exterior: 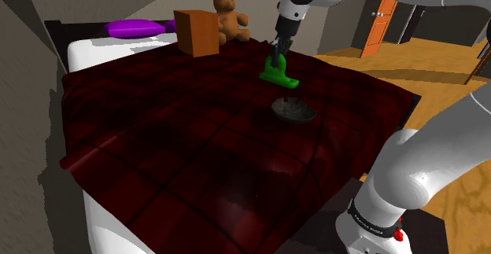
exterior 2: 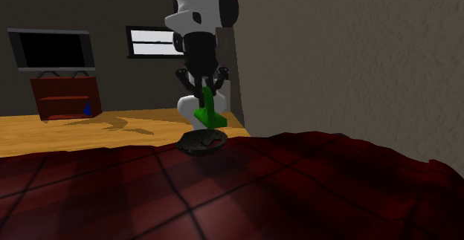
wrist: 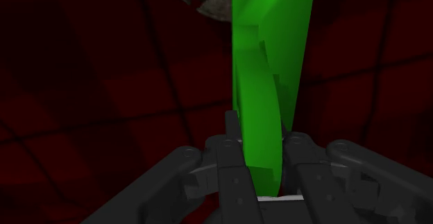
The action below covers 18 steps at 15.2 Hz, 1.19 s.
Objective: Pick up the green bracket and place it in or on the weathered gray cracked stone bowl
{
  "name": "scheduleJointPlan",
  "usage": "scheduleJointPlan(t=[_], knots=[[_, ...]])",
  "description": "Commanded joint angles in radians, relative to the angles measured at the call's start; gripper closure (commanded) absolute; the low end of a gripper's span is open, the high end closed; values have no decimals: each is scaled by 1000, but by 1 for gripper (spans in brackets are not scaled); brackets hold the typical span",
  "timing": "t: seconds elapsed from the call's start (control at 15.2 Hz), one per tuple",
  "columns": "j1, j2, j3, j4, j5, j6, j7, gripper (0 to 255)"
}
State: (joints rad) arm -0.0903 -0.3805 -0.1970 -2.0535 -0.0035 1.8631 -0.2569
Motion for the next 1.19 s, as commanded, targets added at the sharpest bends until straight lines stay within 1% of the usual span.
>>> scheduleJointPlan(t=[0.0,0.33,1.12], knots=[[-9,-78,3,-61,-13,-17,1,255],[-41,-273,-2,-195,-45,-77,-16,255],[-49,-293,-14,-370,-56,78,-21,255]])
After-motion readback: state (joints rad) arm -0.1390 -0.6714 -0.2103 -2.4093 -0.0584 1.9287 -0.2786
